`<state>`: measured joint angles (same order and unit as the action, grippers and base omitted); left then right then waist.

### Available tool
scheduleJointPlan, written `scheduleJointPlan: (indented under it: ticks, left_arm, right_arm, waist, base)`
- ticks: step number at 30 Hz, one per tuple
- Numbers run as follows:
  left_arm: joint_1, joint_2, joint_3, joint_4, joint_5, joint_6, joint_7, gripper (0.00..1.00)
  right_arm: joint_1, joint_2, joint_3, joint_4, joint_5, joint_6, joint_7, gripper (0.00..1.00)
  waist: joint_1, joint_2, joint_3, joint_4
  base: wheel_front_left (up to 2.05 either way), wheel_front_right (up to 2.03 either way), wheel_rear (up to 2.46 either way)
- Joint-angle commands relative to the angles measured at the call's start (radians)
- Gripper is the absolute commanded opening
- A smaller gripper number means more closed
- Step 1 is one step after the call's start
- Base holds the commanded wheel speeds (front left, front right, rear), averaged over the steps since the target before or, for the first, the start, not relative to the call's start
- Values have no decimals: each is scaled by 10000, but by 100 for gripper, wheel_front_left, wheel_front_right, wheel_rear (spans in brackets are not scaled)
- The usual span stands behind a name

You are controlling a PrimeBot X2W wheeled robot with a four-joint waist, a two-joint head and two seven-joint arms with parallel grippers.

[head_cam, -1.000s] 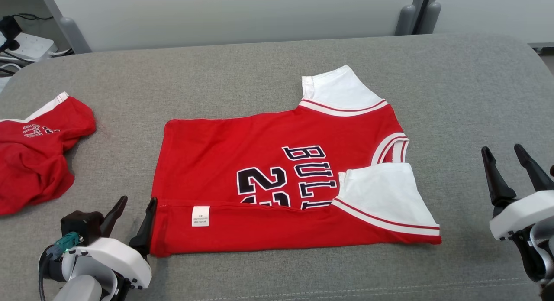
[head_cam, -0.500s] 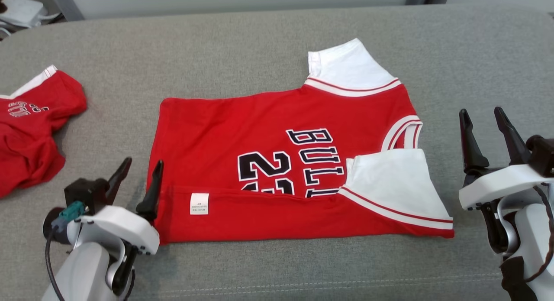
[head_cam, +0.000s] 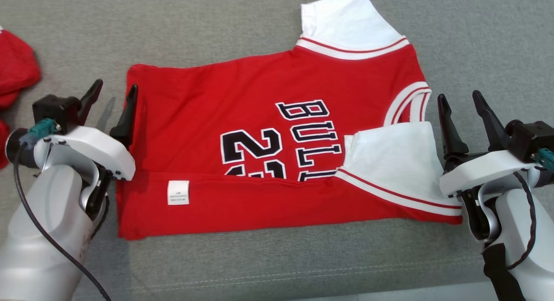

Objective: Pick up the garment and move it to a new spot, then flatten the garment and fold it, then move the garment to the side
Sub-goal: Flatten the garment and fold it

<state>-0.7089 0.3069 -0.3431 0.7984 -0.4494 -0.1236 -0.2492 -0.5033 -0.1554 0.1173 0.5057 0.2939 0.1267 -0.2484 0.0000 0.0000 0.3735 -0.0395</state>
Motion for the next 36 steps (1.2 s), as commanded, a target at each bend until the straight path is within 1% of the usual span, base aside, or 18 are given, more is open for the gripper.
scheduleJointPlan:
  ticks: [1, 3, 7, 11, 25, 27, 28, 29, 30, 31, 32, 33, 34, 36]
  left_arm:
    - [-586, 501, 94, 28, -342, -67, -7, 100]
    - [-706, 579, -10, 131, -467, -67, 29, 100]
    - [-1143, 941, -293, 541, -847, -69, 16, 100]
    - [-1491, 1213, -529, 993, -951, -69, -19, 100]
    - [-2088, 1504, -1500, 1662, -1573, -70, -100, 100]
    - [-2149, 1529, -1652, 1728, -1653, -70, -103, 87]
    - [-2183, 1543, -1706, 1764, -1701, -70, -105, 84]
    - [-2215, 1569, -1781, 1803, -1720, -70, -107, 64]
    - [-2245, 1580, -1835, 1837, -1759, -70, -108, 47]
    - [-2271, 1583, -1879, 1865, -1809, -70, -110, 38]
    - [-2295, 1593, -1934, 1891, -1850, -70, -111, 22]
    - [-2320, 1602, -1982, 1923, -1902, -70, -112, 2]
    - [-2345, 1609, -2032, 1950, -1954, -70, -113, 0]
    - [-2382, 1614, -2126, 1985, -2073, -70, -115, 0]
  right_arm:
    - [-136, 66, 255, -202, -16, 40, -133, 100]
    - [-142, 95, 286, -206, 2, 40, -133, 100]
    - [-169, 170, 321, -228, 46, 40, -133, 100]
    - [-192, 226, 371, -314, 53, 40, -133, 100]
    - [-244, 304, 445, -457, 81, 40, -133, 100]
    - [-258, 306, 475, -451, 81, 40, -133, 100]
    - [-263, 308, 491, -447, 86, 40, -133, 100]
    - [-266, 310, 508, -439, 96, 40, -133, 100]
    - [-265, 313, 528, -430, 107, 40, -133, 100]
    - [-261, 316, 548, -420, 117, 40, -133, 100]
    - [-256, 312, 560, -410, 127, 40, -133, 100]
    - [-253, 309, 560, -399, 140, 40, -133, 100]
    - [-249, 310, 560, -392, 154, 40, -133, 100]
    - [-234, 311, 559, -386, 166, 40, -133, 100]
  waist:
    - [0, 0, 332, -367]
    - [0, 0, 384, -444]
    - [0, 0, 610, -699]
    - [0, 0, 776, -866]
    - [0, 0, 997, -1107]
    - [0, 0, 1008, -1140]
    - [0, 0, 1013, -1160]
    - [0, 0, 1016, -1181]
    - [0, 0, 1019, -1206]
    - [0, 0, 1018, -1229]
    - [0, 0, 1017, -1249]
    - [0, 0, 1017, -1268]
    - [0, 0, 1013, -1287]
    - [0, 0, 1004, -1310]
  base:
    - [0, 0, 0]
    - [0, 0, 0]
    - [0, 0, 0]
    - [0, 0, 0]
    - [0, 0, 0]
    - [0, 0, 0]
    - [0, 0, 0]
    - [0, 0, 0]
    - [0, 0, 0]
    - [0, 0, 0]
    - [0, 0, 0]
    - [0, 0, 0]
    - [0, 0, 0]
    - [0, 0, 0]
